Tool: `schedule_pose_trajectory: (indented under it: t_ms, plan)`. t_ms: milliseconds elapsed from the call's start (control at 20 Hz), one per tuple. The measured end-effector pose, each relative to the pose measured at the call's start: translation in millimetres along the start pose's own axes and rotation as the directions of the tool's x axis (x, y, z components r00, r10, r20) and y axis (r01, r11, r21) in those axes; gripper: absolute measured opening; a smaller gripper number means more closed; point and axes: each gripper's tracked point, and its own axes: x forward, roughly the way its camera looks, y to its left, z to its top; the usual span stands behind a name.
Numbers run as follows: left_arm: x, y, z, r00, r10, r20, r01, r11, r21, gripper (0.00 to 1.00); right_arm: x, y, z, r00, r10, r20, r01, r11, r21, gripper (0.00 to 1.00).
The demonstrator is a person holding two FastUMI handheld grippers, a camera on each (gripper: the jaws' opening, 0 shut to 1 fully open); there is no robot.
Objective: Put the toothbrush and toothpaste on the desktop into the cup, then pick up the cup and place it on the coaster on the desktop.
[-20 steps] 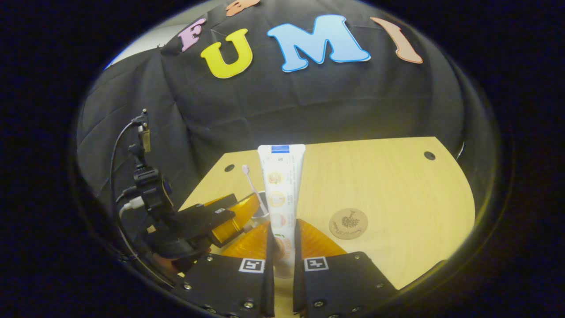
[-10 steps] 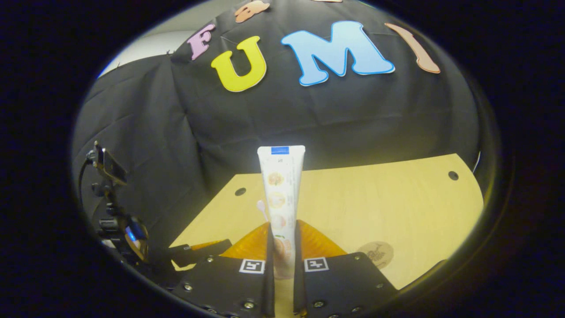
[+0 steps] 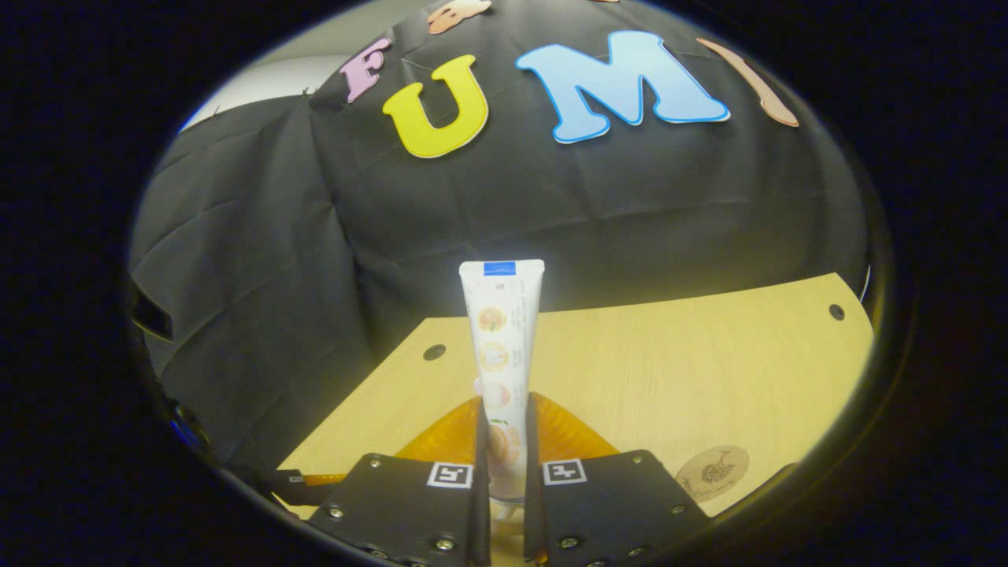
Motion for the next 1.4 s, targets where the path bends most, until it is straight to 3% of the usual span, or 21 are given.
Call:
schedule_pose_trajectory:
  t_ms: [350, 500, 550, 600, 750, 800, 850, 900, 950, 1400]
  plan:
    - [-3, 13, -8, 1.0, 0.006, -0.02, -0.007, 1.0, -0.021, 0.92, 17, -4, -21, 0.998, -0.056, -0.037, 0.052, 0.994, -0.091, 0.18]
    - [-3, 14, -12, 1.0, 0.01, -0.028, -0.01, 0.999, -0.033, 0.92, 15, -2, -28, 0.997, -0.054, -0.052, 0.047, 0.992, -0.117, 0.25]
    - [-4, 13, -12, 1.0, 0.011, -0.029, -0.012, 0.999, -0.035, 0.91, 14, -5, -29, 0.997, -0.063, -0.053, 0.056, 0.99, -0.128, 0.33]
    - [-4, 13, -13, 0.999, 0.013, -0.031, -0.014, 0.999, -0.037, 0.91, 13, -5, -29, 0.996, -0.066, -0.054, 0.058, 0.989, -0.137, 0.26]
    - [-6, 11, -12, 0.999, 0.016, -0.032, -0.018, 0.999, -0.046, 0.91, 5, -3, -32, 0.996, -0.056, -0.065, 0.046, 0.987, -0.155, 0.34]
    - [-6, 8, -13, 0.999, 0.017, -0.033, -0.019, 0.999, -0.049, 0.91, 0, -1, -29, 0.997, -0.048, -0.062, 0.038, 0.986, -0.16, 0.38]
    - [-5, 6, -15, 0.999, 0.018, -0.033, -0.019, 0.999, -0.05, 0.91, -4, -2, -26, 0.997, -0.053, -0.054, 0.044, 0.985, -0.168, 0.59]
    - [-8, 3, -15, 0.999, 0.016, -0.034, -0.018, 0.999, -0.05, 0.91, -7, -2, -24, 0.998, -0.05, -0.047, 0.042, 0.984, -0.171, 0.64]
    - [-9, -1, -14, 0.999, 0.016, -0.033, -0.018, 0.999, -0.048, 0.91, -12, -4, -21, 0.998, -0.056, -0.039, 0.048, 0.984, -0.172, 0.76]
    - [-4, -33, -14, 0.998, -0.004, -0.056, 0.004, 1.0, 0.0, 0.91, -70, -29, 12, 0.997, -0.078, 0.027, 0.08, 0.991, -0.105, 0.77]
